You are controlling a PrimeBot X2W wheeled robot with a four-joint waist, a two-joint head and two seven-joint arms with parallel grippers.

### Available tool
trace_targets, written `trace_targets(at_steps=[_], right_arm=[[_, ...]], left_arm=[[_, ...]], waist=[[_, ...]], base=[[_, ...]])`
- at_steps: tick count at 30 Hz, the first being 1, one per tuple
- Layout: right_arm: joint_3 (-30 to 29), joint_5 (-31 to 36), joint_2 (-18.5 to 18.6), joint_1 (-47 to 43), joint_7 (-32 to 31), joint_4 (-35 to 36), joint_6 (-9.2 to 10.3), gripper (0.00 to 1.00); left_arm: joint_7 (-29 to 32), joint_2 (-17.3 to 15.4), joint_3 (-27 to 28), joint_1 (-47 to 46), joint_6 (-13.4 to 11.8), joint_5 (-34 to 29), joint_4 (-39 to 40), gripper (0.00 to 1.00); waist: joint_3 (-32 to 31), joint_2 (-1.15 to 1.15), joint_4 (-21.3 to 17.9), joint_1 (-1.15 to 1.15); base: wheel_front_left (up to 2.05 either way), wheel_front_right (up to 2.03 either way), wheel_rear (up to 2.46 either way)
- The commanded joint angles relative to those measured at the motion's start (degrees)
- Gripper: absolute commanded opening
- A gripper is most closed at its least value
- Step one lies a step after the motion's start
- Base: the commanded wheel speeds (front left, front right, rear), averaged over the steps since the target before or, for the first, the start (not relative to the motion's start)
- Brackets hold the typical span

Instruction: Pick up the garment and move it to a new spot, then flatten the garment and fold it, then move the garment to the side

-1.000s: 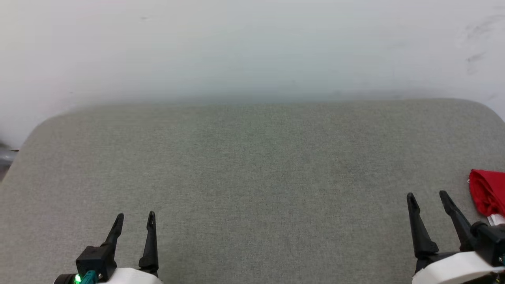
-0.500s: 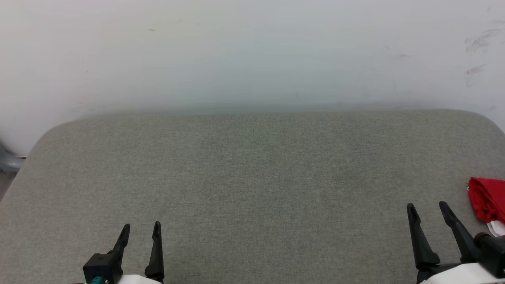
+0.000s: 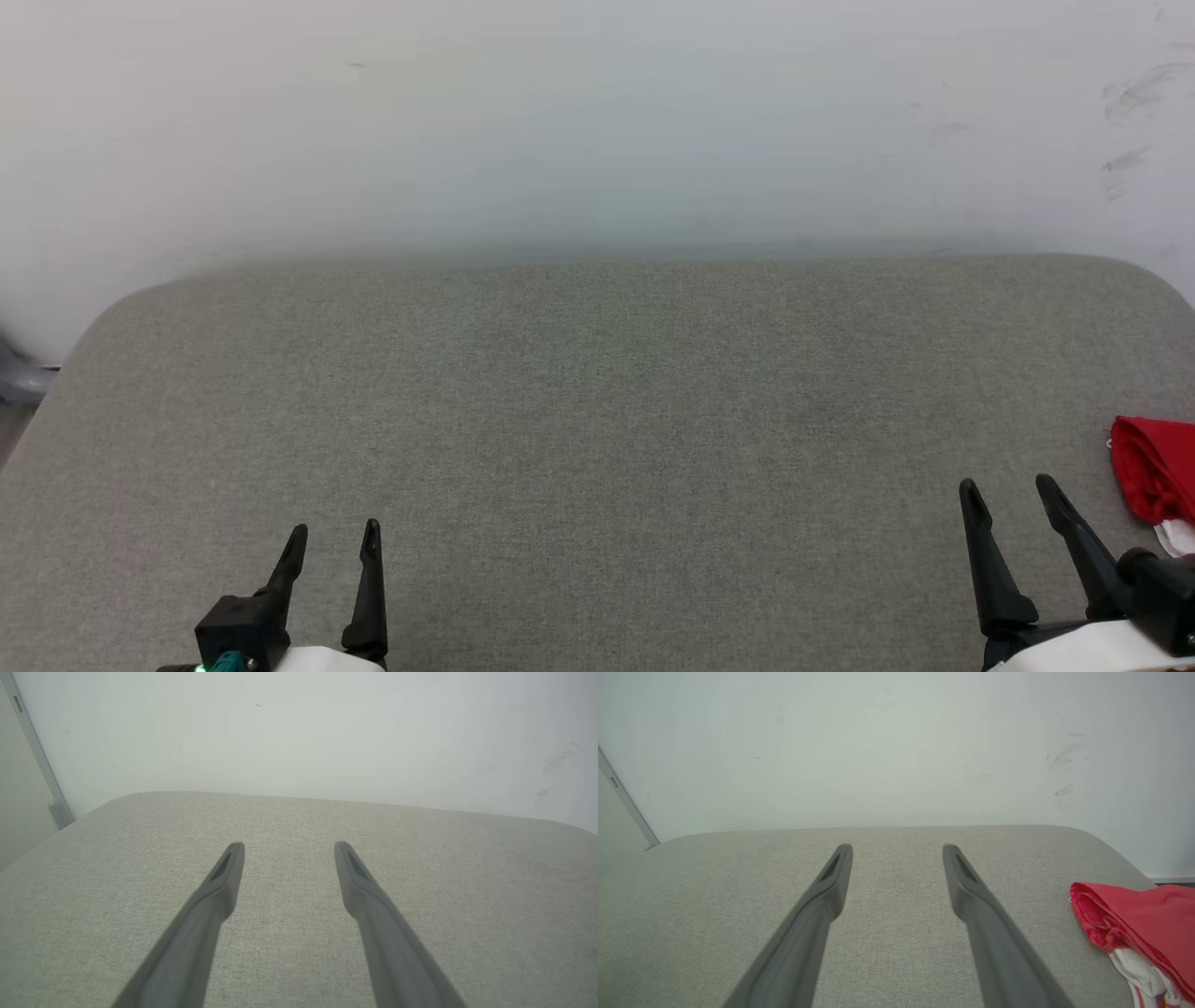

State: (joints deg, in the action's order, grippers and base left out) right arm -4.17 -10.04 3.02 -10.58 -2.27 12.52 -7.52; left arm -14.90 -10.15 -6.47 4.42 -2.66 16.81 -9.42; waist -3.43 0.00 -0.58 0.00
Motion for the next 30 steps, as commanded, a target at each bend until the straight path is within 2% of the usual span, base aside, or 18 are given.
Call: trace_targets(at_steps=[1,9,10,13,30], right_arm=[[0.09,0.24,-0.25,0.43,0.28,0.02,0.07,1.0],[-0.13,-0.48,-0.25,0.51,0.4,-0.54,0.07,1.0],[-0.11,-0.29,0.0,0.03,0.21,-0.56,0.0,0.0],[0.12,-0.84,-0.01,-0.37,0.23,-2.07,0.0,0.0],[0.7,-20.15,0.9,3.6,0.13,-7.44,0.01,0.0]], left_arm=[[-0.39,0.24,0.49,-0.58,0.34,-0.47,-0.04,1.0],[-0.4,0.71,0.6,-1.2,0.97,-1.15,-0.17,1.0],[0.04,0.59,0.59,-0.35,0.84,-0.93,-0.22,0.0],[0.42,0.97,0.67,0.24,0.9,-0.36,-1.6,0.0],[5.16,2.37,3.49,-2.37,2.98,16.58,-2.24,0.0]], waist=[[0.02,0.0,0.04,0.0],[0.15,0.0,0.36,0.0],[0.15,0.0,0.37,0.0],[0.18,0.0,0.37,0.0],[0.65,0.0,0.4,0.0]], base=[[0.0,0.0,0.0],[0.0,0.0,0.0],[0.0,0.0,0.0],[0.0,0.0,0.0],[0.0,0.0,0.0]])
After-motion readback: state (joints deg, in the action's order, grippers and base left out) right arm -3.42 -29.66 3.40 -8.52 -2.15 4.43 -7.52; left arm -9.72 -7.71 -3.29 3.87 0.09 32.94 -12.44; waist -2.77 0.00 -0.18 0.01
